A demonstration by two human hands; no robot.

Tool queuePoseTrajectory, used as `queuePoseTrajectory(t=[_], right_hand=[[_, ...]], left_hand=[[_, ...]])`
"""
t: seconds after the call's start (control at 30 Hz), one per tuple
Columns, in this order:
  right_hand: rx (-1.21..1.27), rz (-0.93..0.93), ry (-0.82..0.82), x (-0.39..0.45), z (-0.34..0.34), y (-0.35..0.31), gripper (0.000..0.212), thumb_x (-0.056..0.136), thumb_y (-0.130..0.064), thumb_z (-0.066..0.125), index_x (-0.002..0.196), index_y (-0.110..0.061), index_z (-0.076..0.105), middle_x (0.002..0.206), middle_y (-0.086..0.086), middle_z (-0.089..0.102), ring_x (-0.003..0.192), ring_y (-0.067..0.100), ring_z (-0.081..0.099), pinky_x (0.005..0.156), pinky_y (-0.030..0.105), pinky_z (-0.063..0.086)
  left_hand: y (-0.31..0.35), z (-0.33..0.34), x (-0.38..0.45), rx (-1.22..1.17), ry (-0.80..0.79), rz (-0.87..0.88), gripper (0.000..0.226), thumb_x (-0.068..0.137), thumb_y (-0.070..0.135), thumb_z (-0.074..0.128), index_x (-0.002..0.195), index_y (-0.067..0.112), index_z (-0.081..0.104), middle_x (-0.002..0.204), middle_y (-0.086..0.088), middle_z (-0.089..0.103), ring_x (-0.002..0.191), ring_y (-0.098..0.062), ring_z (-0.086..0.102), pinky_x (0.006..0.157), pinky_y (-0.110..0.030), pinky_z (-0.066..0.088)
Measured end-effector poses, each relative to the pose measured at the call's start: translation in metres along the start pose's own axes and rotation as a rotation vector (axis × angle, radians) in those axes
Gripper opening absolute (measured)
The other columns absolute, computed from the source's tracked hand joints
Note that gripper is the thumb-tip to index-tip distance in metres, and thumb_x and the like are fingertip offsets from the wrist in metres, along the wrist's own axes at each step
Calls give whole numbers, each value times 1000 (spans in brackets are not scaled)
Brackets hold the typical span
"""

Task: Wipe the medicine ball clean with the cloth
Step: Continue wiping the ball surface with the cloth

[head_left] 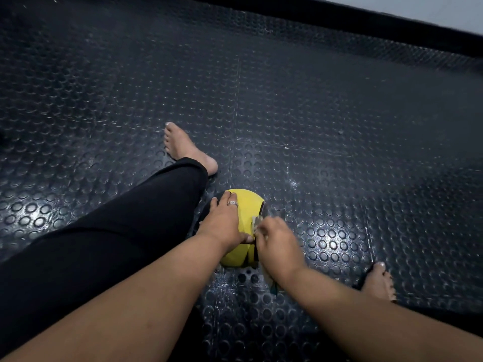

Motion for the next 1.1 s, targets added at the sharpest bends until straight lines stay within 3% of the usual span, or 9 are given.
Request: queuePoseTrajectory(t=[0.13, 0.33, 0.53, 0.67, 0.73, 0.87, 0.93, 1.0, 1.1], right_hand=[[-18, -25, 6, 1, -3, 1, 16, 94, -20, 50, 103, -13, 61, 99, 0, 52, 91, 19, 52, 77, 28, 40], [19, 233, -28, 60, -9, 11, 15, 91, -20, 53, 100, -11, 62, 105, 9, 63, 96, 26, 58, 76, 27, 41], [-16, -133, -16, 12, -8, 1, 14, 91, -15, 55, 100, -10, 65, 96, 5, 55, 88, 22, 53, 74, 25, 37], [-80, -242, -87, -18, 0, 11, 12, 92, -18, 56, 97, -11, 64, 87, -5, 44, 79, 15, 45, 68, 24, 37], [-25, -177, -82, -18, -2, 16, 11, 91, -19, 57, 95, -12, 65, 85, -8, 43, 78, 13, 45, 67, 21, 36], [269, 203, 150, 4, -27, 31, 10, 92, -18, 57, 96, -12, 62, 93, -2, 57, 85, 14, 55, 71, 21, 41], [295, 270, 108, 16, -31, 35, 14, 91, -17, 57, 101, -9, 63, 96, 1, 61, 87, 16, 56, 73, 22, 40], [243, 249, -12, 18, -25, 34, 12, 91, -16, 58, 99, -9, 64, 90, 0, 62, 82, 15, 56, 64, 20, 37], [181, 214, -60, 8, -16, 35, 4, 90, -14, 57, 88, -14, 61, 81, -2, 59, 75, 14, 54, 53, 15, 33]], left_hand=[[1, 0, -3, 18, 14, 9, 120, 75, 45, 80, 155, 10, -2, 164, 0, -5, 150, -30, -4, 118, -50, 22], [3, 0, -4, 45, 18, 13, 120, 75, 47, 79, 155, 10, -2, 163, 0, -4, 150, -29, -2, 118, -49, 23], [0, -7, 2, 4, 26, 26, 116, 77, 45, 79, 155, 8, 1, 164, -2, -1, 149, -30, 1, 121, -39, 15], [0, -6, -1, 0, 43, 34, 118, 74, 46, 80, 155, 9, 3, 164, -2, 0, 150, -28, 2, 121, -38, 14], [0, -8, -5, -2, 59, 41, 118, 72, 46, 82, 155, 9, 6, 163, -3, 4, 149, -26, 6, 121, -36, 15], [2, -11, -16, 31, 57, 38, 114, 67, 49, 84, 151, 9, 17, 155, -5, 19, 143, -26, 18, 117, -39, 25], [6, -13, -20, 26, 80, 14, 111, 67, 57, 81, 148, 9, 22, 148, -7, 25, 139, -28, 23, 115, -40, 28], [10, -13, -22, -22, 90, -34, 109, 69, 61, 78, 148, 8, 25, 146, -10, 27, 139, -30, 25, 115, -39, 27], [5, -1, -22, -103, 10, -182, 118, 68, 58, 80, 153, 7, 15, 156, -15, 15, 143, -36, 24, 115, -43, 29]])
Point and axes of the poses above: each hand's wrist, its own x-axis towards the middle knuckle, its own z-axis out of the palm, y = z × x, the point moved 4 cm from there along x, towards the middle knuckle
